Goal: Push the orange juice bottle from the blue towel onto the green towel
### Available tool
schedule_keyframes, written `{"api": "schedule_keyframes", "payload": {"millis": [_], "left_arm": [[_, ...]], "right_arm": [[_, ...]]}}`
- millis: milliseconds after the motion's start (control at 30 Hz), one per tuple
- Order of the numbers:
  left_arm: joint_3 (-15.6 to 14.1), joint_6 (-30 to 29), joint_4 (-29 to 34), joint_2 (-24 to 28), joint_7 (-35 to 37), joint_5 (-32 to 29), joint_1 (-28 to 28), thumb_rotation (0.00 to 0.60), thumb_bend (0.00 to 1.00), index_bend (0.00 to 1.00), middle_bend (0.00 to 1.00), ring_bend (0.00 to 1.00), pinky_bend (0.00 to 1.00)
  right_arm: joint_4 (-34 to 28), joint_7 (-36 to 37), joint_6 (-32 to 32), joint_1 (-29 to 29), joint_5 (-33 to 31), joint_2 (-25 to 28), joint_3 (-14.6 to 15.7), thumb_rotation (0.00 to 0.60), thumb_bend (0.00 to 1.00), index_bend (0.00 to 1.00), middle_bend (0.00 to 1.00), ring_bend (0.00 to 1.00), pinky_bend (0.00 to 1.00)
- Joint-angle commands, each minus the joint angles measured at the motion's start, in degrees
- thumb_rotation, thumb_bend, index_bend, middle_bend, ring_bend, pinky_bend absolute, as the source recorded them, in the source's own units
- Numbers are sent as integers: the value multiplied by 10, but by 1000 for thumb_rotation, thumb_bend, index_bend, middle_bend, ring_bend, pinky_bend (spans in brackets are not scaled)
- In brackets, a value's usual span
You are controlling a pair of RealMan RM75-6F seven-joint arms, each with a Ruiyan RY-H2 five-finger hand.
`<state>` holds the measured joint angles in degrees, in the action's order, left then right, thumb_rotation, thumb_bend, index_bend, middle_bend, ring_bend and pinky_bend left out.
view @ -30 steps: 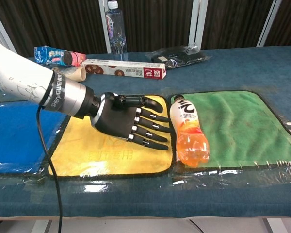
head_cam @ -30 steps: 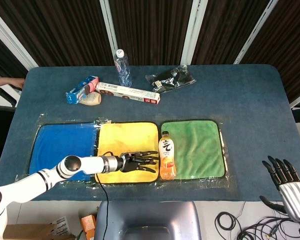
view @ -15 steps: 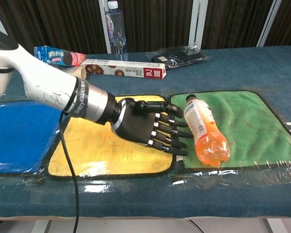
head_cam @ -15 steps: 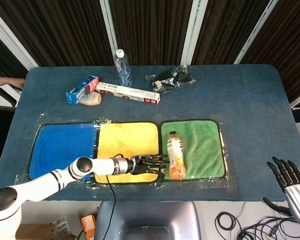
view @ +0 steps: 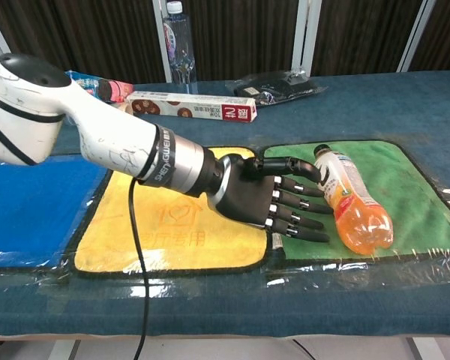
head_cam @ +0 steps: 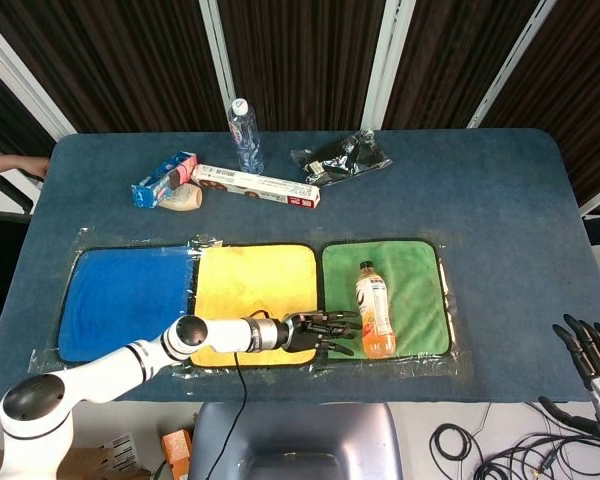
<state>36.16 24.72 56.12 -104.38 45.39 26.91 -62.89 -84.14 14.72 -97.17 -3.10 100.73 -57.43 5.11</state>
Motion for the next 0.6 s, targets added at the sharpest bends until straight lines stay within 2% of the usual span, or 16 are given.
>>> {"api": "schedule_keyframes", "payload": {"millis": [33, 200, 333, 433, 500, 600], "left_arm": [[12, 3, -13, -14, -8, -1, -5, 600, 457, 0, 76, 40, 249], [23, 3, -17, -21, -23, 5, -2, 600, 457, 0, 76, 40, 250], [29, -12, 13, -3, -46, 20, 10, 600, 457, 0, 76, 40, 246], [12, -98, 78, 36, -94, 75, 23, 600, 411, 0, 100, 40, 186], [-14, -208, 147, 75, -135, 127, 42, 600, 333, 0, 128, 39, 159], [-56, -349, 254, 152, -190, 180, 80, 600, 280, 0, 134, 39, 157]], "right_arm": [[4, 8, -3, -1, 0, 1, -1, 600, 93, 0, 0, 0, 0], [8, 13, -3, -1, 0, 1, -1, 600, 93, 0, 0, 0, 0], [7, 10, 0, 0, -1, 1, -2, 600, 92, 0, 0, 0, 0], [5, 2, 5, 1, -2, 0, -2, 600, 92, 0, 0, 0, 0], [2, -6, 10, 3, -3, -2, -3, 600, 93, 0, 0, 0, 0], [-3, -16, 17, 4, -2, -3, -1, 600, 92, 0, 0, 0, 0]]}}
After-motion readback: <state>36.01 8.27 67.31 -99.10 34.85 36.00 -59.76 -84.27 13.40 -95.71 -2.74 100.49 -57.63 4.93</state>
